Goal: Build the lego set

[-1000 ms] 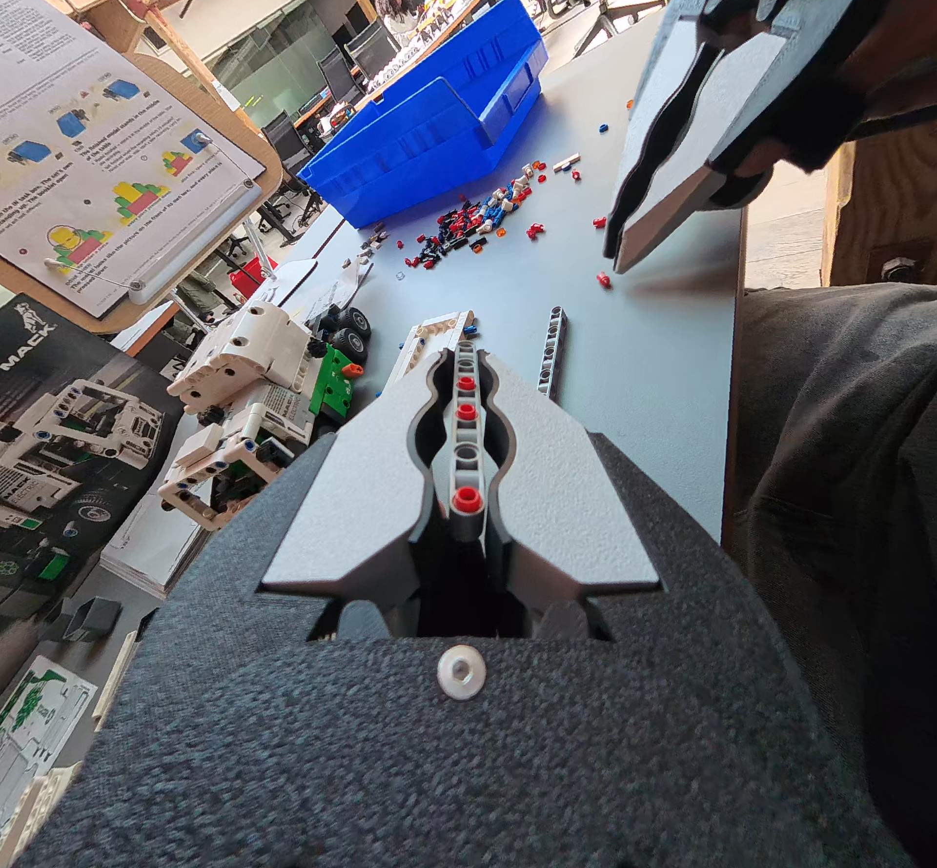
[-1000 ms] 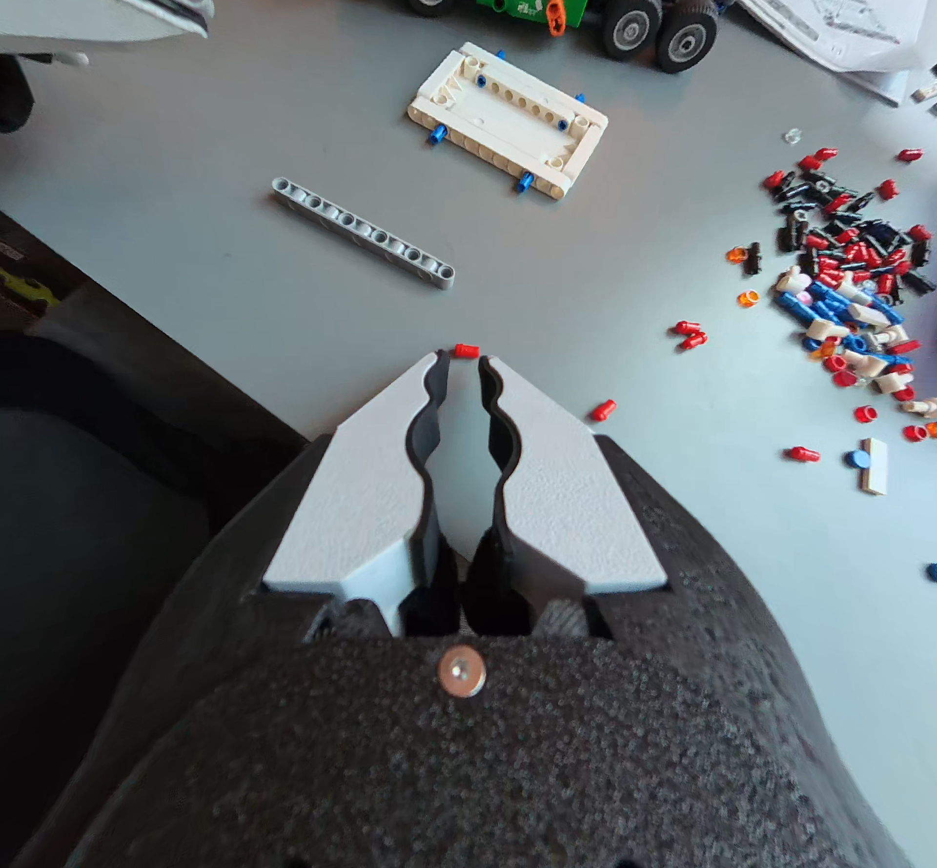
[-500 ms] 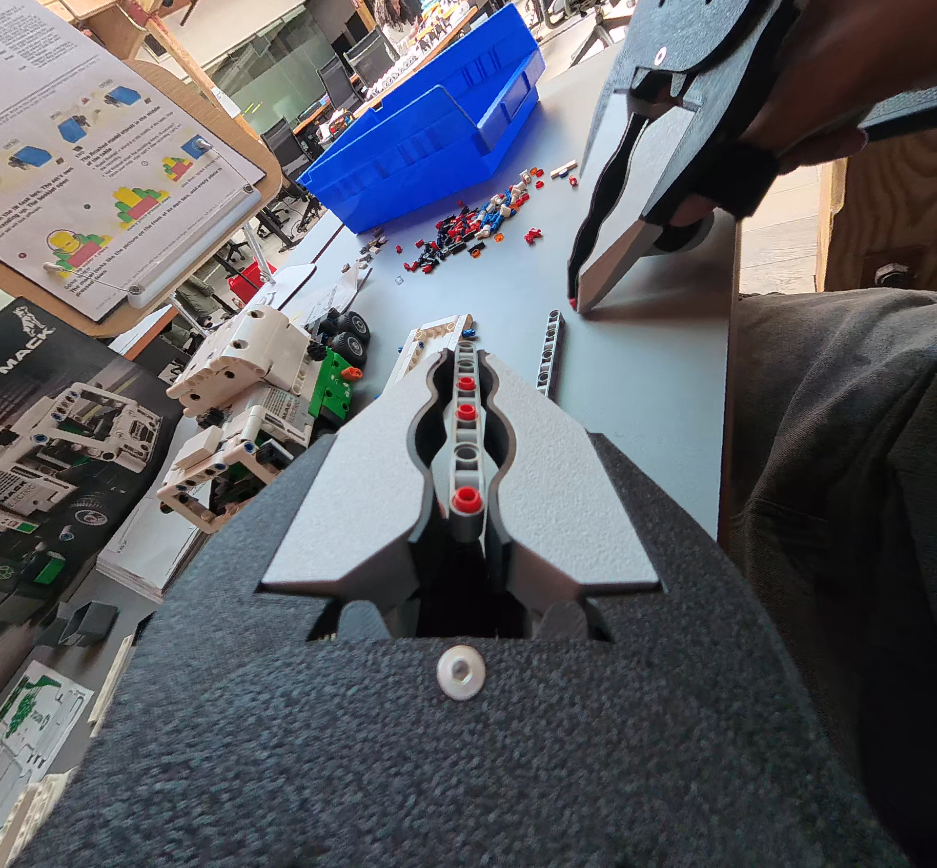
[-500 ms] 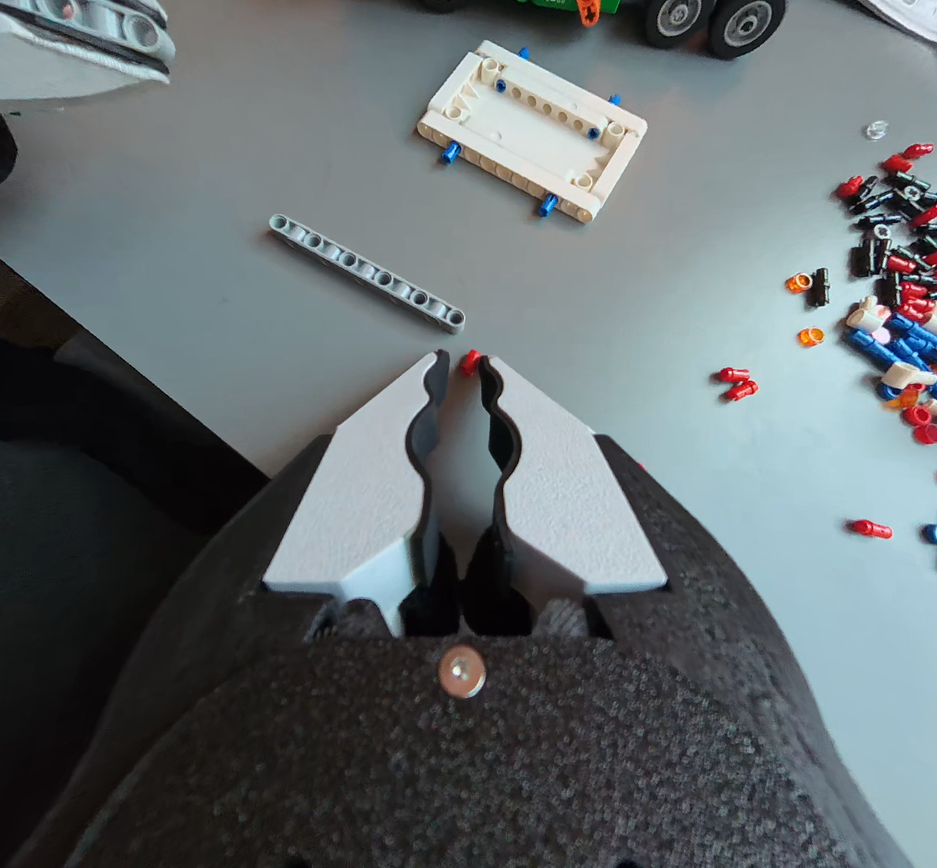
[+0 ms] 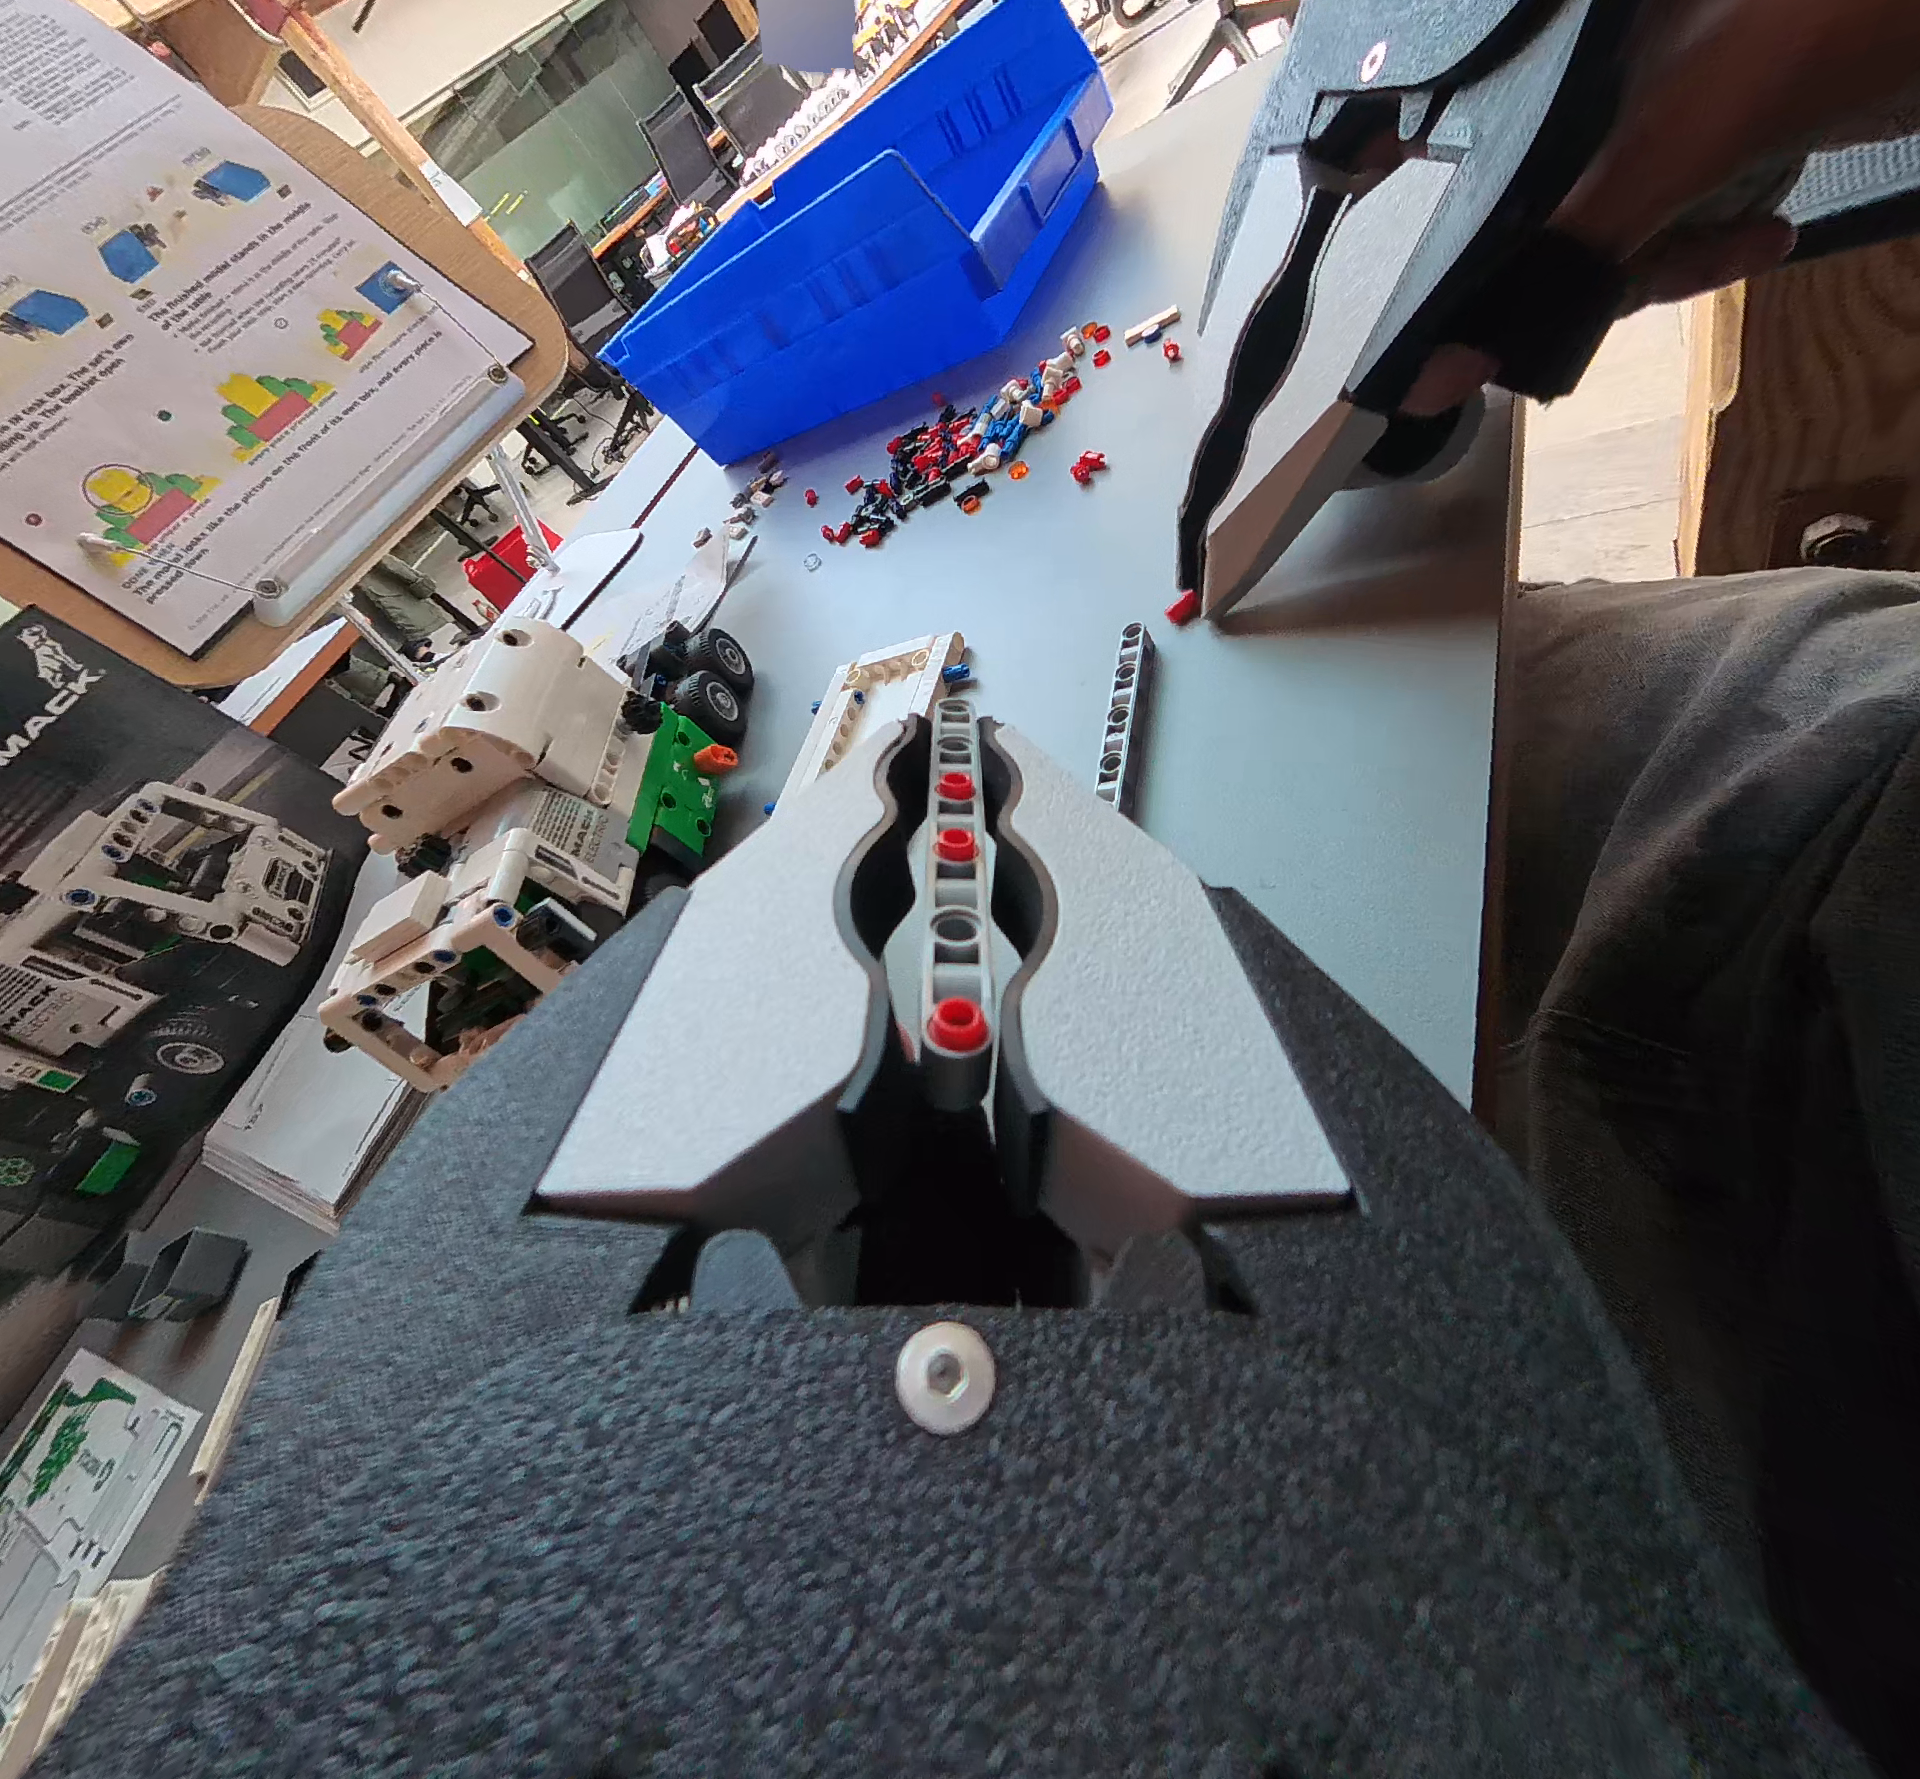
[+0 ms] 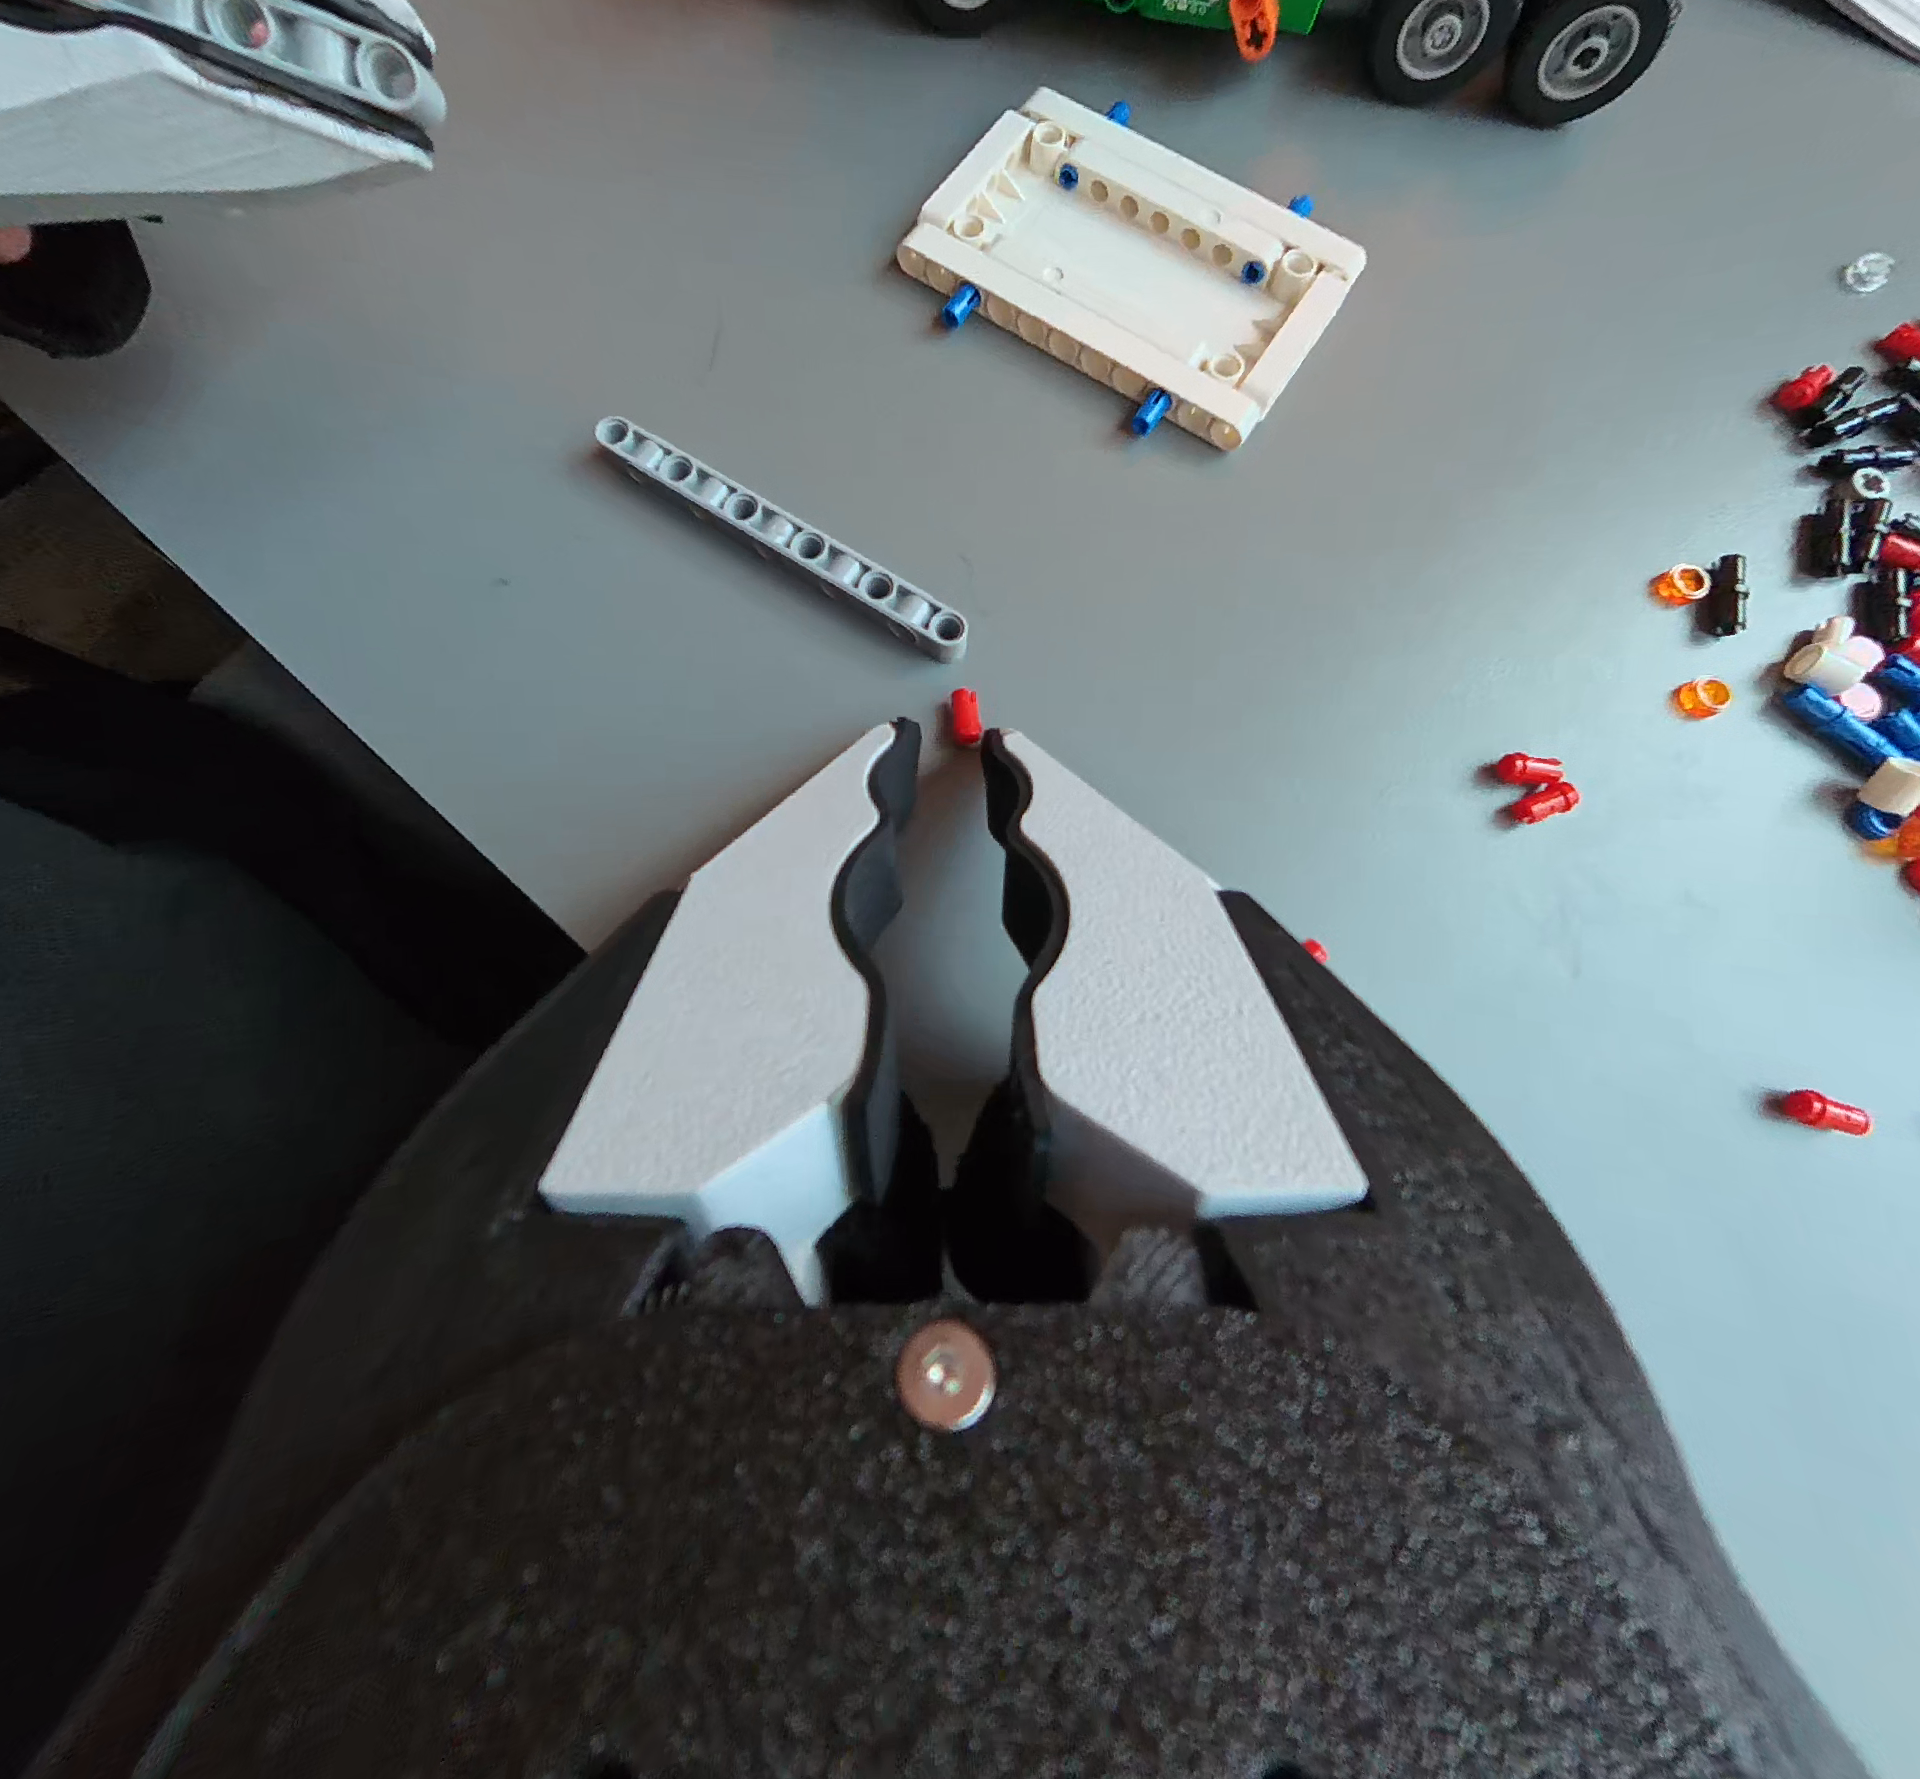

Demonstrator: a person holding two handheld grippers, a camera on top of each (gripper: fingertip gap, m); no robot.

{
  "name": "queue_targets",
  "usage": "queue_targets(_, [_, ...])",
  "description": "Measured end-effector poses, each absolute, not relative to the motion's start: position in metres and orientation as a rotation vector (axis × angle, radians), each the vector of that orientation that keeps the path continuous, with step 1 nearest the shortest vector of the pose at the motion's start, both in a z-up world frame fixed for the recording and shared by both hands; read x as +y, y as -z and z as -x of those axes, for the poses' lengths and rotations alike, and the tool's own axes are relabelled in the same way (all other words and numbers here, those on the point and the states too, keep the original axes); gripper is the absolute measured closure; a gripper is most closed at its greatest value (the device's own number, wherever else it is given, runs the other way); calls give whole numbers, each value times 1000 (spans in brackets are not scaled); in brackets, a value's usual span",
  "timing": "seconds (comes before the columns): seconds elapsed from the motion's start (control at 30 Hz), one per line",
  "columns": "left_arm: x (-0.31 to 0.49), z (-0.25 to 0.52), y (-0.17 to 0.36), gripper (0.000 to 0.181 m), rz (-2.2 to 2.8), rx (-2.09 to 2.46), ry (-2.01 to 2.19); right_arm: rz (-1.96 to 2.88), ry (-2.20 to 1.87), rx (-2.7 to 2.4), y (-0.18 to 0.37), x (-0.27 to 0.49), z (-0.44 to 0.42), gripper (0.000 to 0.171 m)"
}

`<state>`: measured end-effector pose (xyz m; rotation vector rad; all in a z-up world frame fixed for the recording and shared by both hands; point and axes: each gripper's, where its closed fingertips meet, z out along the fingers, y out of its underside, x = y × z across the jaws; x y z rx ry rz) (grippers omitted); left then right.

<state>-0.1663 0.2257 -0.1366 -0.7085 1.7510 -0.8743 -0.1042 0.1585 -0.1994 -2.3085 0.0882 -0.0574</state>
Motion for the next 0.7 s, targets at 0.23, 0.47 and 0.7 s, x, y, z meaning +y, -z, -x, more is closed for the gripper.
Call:
queue_targets(0.23, [226, 166, 137, 175, 709, 1755, 873, 2300, 99, 30, 200, 163, 103, 164])
queue_targets(0.47, [225, 166, 139, 175, 707, 1768, 867, 2290, 119, 7, 200, 163, 104, 166])
queue_targets(0.7, [224, 166, 140, 175, 707, 1774, 866, 2279, 144, -33, 198, 165, 105, 166])
